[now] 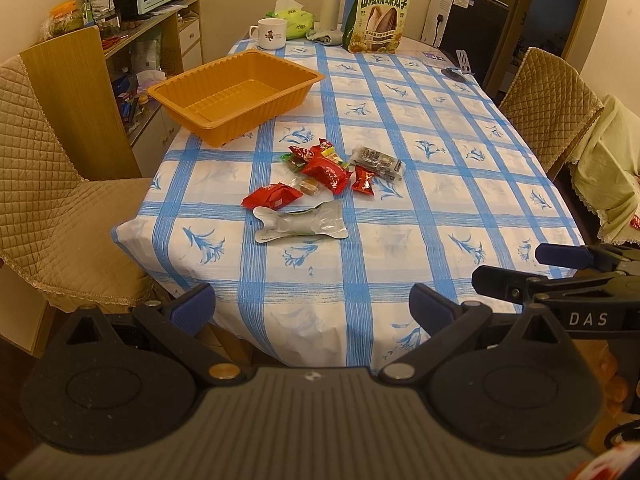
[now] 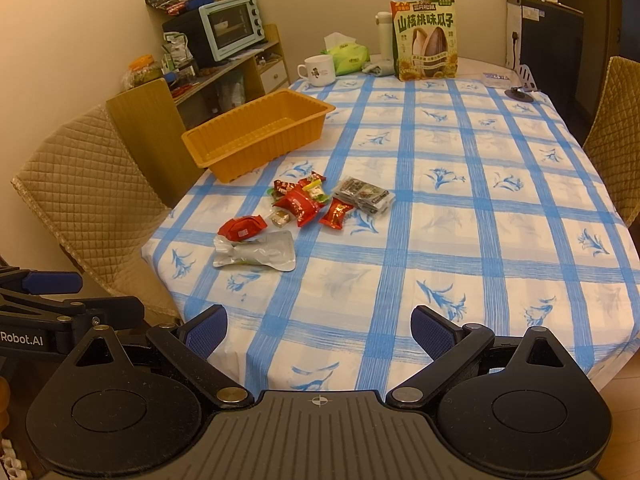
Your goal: Organize snacks
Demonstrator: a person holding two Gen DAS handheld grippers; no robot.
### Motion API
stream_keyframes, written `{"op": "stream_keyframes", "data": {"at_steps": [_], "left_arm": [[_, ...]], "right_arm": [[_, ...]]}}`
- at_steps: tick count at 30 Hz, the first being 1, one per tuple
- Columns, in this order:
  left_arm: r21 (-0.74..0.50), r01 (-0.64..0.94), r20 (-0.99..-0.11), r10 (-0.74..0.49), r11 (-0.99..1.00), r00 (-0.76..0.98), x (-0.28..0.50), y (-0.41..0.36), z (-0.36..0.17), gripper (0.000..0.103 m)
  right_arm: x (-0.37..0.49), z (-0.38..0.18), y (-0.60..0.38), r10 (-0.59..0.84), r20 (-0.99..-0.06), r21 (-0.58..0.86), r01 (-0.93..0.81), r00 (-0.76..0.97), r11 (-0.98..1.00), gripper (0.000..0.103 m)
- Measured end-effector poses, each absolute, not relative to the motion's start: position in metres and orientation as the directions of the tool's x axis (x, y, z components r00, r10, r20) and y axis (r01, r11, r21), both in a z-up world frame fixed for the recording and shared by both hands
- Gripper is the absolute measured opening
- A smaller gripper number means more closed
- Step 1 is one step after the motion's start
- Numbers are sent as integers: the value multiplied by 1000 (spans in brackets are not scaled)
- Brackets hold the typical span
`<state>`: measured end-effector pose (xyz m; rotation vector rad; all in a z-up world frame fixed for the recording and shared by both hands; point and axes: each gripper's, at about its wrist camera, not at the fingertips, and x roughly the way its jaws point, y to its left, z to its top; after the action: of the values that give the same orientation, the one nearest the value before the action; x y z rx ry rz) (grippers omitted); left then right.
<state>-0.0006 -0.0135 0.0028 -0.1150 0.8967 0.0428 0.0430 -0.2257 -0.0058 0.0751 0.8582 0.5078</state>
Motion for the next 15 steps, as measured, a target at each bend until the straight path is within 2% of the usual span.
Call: {"op": "stream_keyframes", "data": {"at_steps": [15], "left_arm": [[-81,-87,-782,-10,993,623,0,-14,3,103]], "right_arm": [[43,-6,-226,458,-705,265,-398,542,879,98]]}}
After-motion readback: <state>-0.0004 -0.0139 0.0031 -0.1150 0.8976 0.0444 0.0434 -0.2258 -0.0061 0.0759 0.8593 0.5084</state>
